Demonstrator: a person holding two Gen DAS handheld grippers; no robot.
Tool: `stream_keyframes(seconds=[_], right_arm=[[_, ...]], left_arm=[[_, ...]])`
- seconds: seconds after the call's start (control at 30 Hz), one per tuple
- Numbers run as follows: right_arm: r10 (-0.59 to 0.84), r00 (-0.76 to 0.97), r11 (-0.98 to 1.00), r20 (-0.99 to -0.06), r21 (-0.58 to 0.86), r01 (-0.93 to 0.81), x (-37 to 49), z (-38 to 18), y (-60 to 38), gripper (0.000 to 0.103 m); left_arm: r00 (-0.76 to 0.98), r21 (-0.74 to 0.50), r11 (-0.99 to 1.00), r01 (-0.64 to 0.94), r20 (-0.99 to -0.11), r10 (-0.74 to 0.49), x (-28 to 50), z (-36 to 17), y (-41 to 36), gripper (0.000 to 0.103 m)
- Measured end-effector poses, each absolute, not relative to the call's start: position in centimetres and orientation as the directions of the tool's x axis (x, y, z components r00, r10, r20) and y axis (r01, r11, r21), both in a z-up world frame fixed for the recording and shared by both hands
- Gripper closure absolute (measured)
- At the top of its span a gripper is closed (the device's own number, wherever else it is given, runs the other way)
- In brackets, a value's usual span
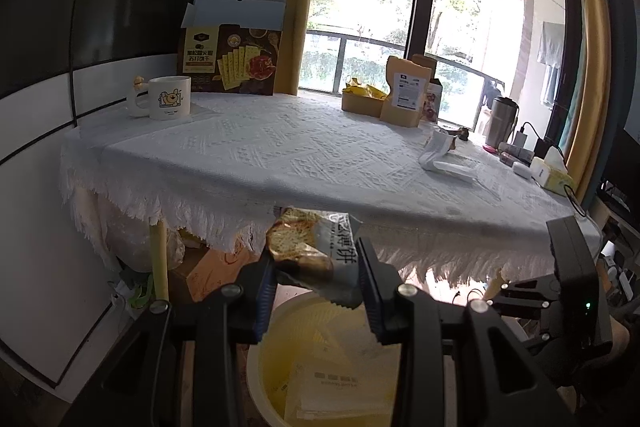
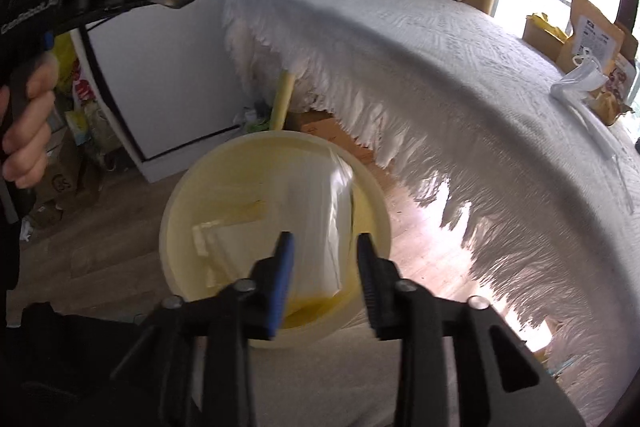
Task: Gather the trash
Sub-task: 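Open the right tool to drop the clear bag into the wastebasket, then open the left tool to drop the wrapped snack into the wastebasket, then move both open tools back toward the last clear bag on the table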
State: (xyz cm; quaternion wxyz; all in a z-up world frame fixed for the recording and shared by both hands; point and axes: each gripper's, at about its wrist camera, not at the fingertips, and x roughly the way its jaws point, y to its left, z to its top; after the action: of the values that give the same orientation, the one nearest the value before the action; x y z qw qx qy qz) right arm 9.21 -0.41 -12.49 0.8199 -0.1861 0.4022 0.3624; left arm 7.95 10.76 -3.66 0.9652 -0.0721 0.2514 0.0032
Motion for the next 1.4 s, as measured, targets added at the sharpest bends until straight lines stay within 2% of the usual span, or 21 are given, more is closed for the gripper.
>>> stream_keyframes(seconds=[0.33,0.73,0.9,0.97,1.03,1.4], right_arm=[[0.45,0.443,0.693,-0.775,-0.01,-0.721,8.8,-11.3,-2.6,0.071],[0.448,0.494,0.744,-0.745,0.005,-0.668,9.2,-10.1,-6.5,0.071],[0.45,0.511,0.76,-0.732,0.014,-0.65,9.6,-9.5,-8.0,0.071],[0.452,0.516,0.764,-0.727,0.017,-0.645,9.7,-9.3,-8.5,0.071],[0.454,0.524,0.768,-0.721,0.019,-0.64,9.8,-9.0,-9.1,0.071],[0.463,0.552,0.784,-0.693,0.03,-0.619,10.8,-8.1,-11.6,0.071]], left_arm=[[0.851,-0.131,0.991,-0.007,-0.521,-0.063,8.4,-4.3,8.7,0.066],[0.727,-0.154,0.988,0.007,-0.677,-0.111,10.3,-9.1,5.5,0.066],[0.68,-0.165,0.986,-0.009,-0.724,-0.114,11.0,-10.6,4.9,0.062],[0.677,-0.164,0.986,-0.017,-0.728,-0.109,11.1,-10.8,4.7,0.054],[0.679,-0.166,0.986,-0.019,-0.726,-0.109,11.2,-10.9,4.5,0.051],[0.694,-0.165,0.986,-0.007,-0.711,-0.114,12.3,-9.8,3.6,0.048]])
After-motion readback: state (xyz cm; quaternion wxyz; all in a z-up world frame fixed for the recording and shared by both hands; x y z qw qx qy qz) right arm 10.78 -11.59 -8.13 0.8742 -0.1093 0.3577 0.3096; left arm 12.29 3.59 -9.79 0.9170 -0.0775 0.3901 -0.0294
